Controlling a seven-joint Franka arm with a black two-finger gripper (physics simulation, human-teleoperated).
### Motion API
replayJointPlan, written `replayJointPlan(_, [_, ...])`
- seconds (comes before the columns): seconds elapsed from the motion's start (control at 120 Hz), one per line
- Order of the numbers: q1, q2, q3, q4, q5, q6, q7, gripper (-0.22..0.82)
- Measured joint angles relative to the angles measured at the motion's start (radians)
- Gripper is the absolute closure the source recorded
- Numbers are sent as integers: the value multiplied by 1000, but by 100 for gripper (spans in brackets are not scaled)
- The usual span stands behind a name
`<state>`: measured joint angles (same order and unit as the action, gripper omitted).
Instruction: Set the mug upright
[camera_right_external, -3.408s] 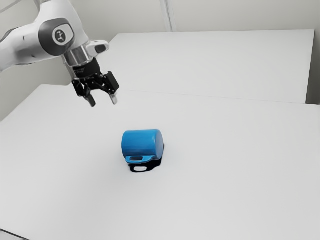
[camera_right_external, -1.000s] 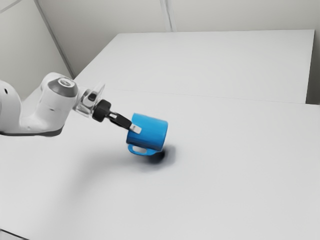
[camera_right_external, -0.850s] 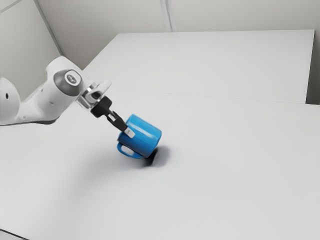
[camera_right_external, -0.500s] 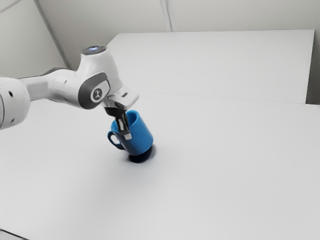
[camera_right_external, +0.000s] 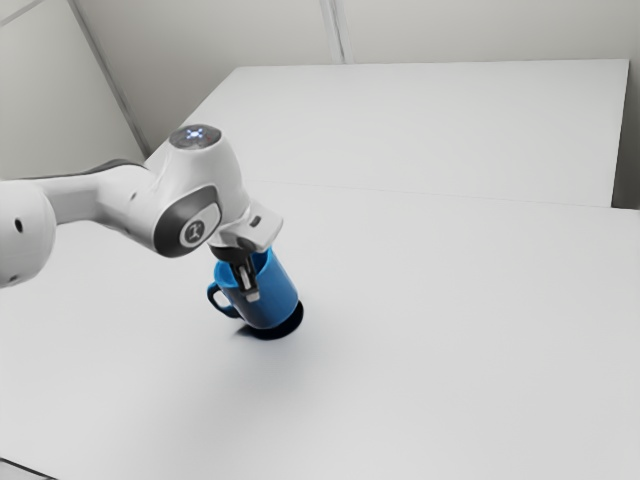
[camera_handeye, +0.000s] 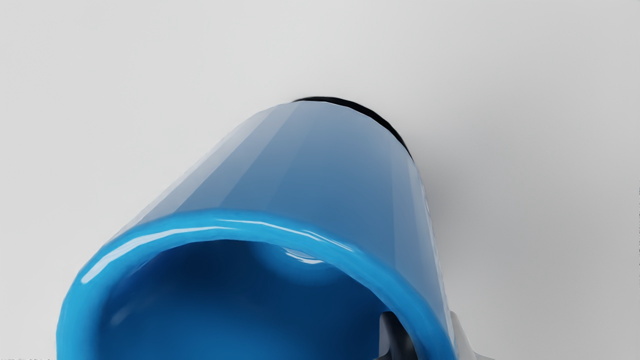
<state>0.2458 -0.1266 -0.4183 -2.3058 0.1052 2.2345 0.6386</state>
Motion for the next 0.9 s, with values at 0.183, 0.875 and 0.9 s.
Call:
replayJointPlan(0.183, [1, -1, -2, -1, -18, -10, -29, 44])
replayJointPlan(0.875, [-146, 64, 179, 554, -93, -440, -390, 2])
replayJointPlan(0.9, [-167, 76, 206, 583, -93, -462, -404, 2])
